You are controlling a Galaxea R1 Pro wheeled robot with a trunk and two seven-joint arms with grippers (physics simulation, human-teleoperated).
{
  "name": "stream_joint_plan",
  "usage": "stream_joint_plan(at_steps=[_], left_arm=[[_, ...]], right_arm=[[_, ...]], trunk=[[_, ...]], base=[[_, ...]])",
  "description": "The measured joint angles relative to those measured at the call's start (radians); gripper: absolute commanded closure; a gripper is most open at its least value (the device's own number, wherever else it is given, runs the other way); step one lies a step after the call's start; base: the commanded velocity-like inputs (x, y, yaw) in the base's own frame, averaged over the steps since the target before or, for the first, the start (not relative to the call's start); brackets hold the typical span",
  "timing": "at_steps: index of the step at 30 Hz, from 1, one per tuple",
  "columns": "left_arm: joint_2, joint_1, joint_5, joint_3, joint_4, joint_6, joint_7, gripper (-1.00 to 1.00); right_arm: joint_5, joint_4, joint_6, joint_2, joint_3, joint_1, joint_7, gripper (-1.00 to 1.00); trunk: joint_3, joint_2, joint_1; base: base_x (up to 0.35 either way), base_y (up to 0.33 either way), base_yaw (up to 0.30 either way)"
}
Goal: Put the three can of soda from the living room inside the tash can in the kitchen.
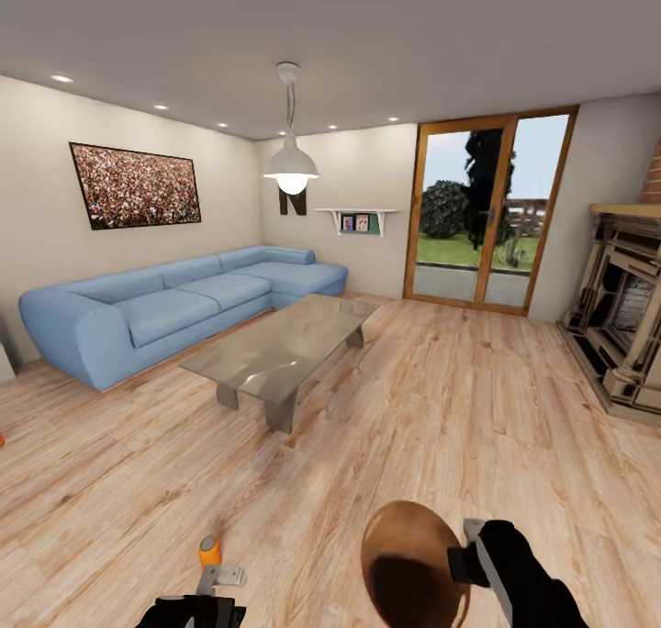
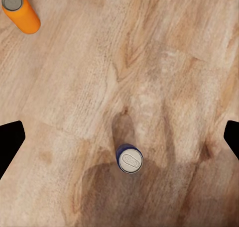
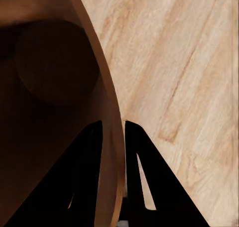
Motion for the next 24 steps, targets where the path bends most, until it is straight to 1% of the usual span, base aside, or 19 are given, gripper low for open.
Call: stream_joint_plan(at_steps=[1, 2, 3, 4, 6, 8, 10, 12, 14, 15, 18, 20, 24], left_arm=[[0.0, 0.0, 0.0, 0.0, 0.0, 0.001, -0.001, -1.0], [0.0, 0.0, 0.0, 0.0, 0.0, 0.002, -0.002, -1.0], [0.0, 0.0, 0.0, 0.0, 0.0, 0.004, -0.002, -1.0], [0.0, 0.0, 0.0, 0.0, 0.0, 0.007, -0.003, -1.0], [0.0, 0.0, 0.0, 0.001, 0.0, 0.012, -0.005, -1.0], [0.0, 0.0, 0.0, 0.002, 0.0, 0.024, -0.004, -1.0], [-0.002, 0.0, 0.001, 0.003, 0.0, 0.063, -0.001, -1.0], [-0.004, 0.0, 0.003, 0.004, -0.001, 0.09, 0.001, -1.0], [-0.005, 0.0, 0.004, 0.004, -0.001, 0.101, 0.003, -1.0], [-0.006, 0.0, 0.004, 0.004, -0.001, 0.109, 0.004, -1.0], [-0.007, 0.0, 0.004, 0.004, -0.001, 0.116, 0.005, -1.0], [-0.006, 0.0, 0.004, 0.005, -0.001, 0.122, 0.005, -1.0], [-0.005, 0.0, 0.005, 0.004, -0.002, 0.139, 0.002, -1.0]], right_arm=[[0.0, -0.06, 0.04, 0.001, 0.001, 0.0, 0.0, 1.0], [0.003, -0.152, 0.126, 0.002, 0.002, -0.001, -0.001, 1.0], [0.001, -0.208, 0.141, 0.002, 0.002, -0.003, -0.001, 1.0], [0.002, -0.283, 0.185, 0.003, 0.003, -0.006, -0.001, 1.0], [0.005, -0.387, 0.208, 0.004, 0.007, -0.022, -0.002, 1.0], [0.006, -0.455, 0.203, 0.003, 0.019, -0.044, -0.002, 1.0], [-0.008, -0.472, 0.208, -0.003, 0.028, -0.06, 0.0, 1.0], [0.003, -0.483, 0.208, -0.002, 0.035, -0.065, -0.002, 1.0], [0.011, -0.486, 0.208, 0.0, 0.044, -0.067, -0.004, 1.0], [0.013, -0.488, 0.208, 0.0, 0.055, -0.069, -0.004, 1.0], [-0.009, -0.49, 0.208, 0.001, 0.071, -0.069, -0.002, 1.0], [-0.006, -0.492, 0.208, 0.002, 0.081, -0.069, -0.002, 1.0], [0.007, -0.493, 0.208, 0.001, 0.087, -0.069, -0.004, 1.0]], trunk=[[0.0, 0.0, 0.0], [0.0, 0.0, 0.0], [0.0, 0.0, 0.0], [0.0, 0.0, 0.0], [0.0, 0.0, 0.0], [0.0, 0.0, 0.0], [0.0, 0.0, 0.0], [0.0, 0.0, 0.0], [0.0, 0.0, 0.0], [0.0, 0.0, 0.0], [0.0, 0.0, 0.0], [0.0, 0.0, 0.0], [0.0, 0.0, 0.0]], base=[[0.0, 0.0, 0.0], [0.0, 0.0, 0.0], [0.0, 0.0, 0.0], [0.0, 0.0, 0.0], [0.0, 0.0, 0.0], [0.0, 0.0, 0.0], [0.0, 0.0, 0.0], [0.0, 0.0, 0.0], [0.0, 0.0, 0.0], [0.0, 0.0, 0.0], [0.0, 0.0, 0.0], [0.0, 0.0, 0.0], [0.0, 0.0, 0.0]])
